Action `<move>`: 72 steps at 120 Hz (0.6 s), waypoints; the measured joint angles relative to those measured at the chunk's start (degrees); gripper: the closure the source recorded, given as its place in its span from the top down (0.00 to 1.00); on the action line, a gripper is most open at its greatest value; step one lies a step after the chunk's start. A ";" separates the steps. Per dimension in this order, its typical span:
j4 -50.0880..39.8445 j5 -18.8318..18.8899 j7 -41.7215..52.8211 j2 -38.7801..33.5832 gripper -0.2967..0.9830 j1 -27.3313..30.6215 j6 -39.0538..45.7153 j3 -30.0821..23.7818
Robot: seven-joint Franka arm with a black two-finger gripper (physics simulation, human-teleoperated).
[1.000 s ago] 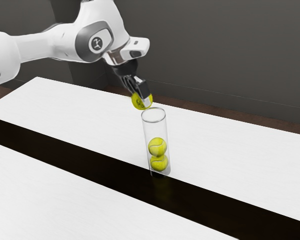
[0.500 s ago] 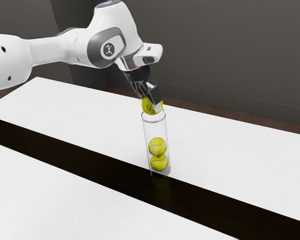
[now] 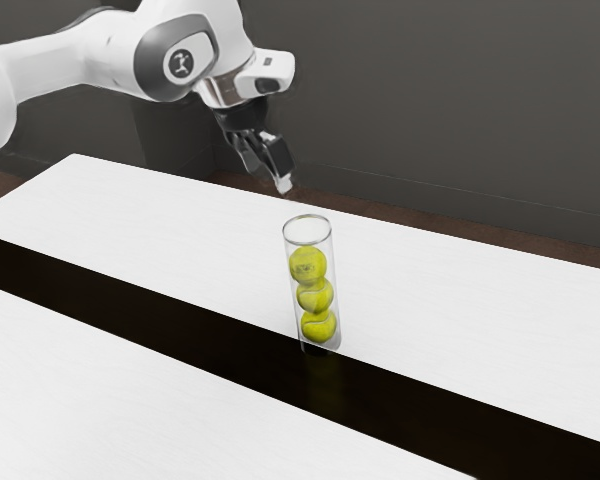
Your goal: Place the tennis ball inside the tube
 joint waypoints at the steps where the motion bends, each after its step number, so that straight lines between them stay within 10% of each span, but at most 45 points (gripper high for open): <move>1: -0.03 0.08 -0.17 -0.51 0.75 -0.03 -0.41 0.07; 31: -3.41 -0.76 -4.28 -7.90 0.76 -28.45 -9.38 29.21; 72: 2.41 -0.75 -8.98 -7.81 0.77 -16.51 -14.51 33.15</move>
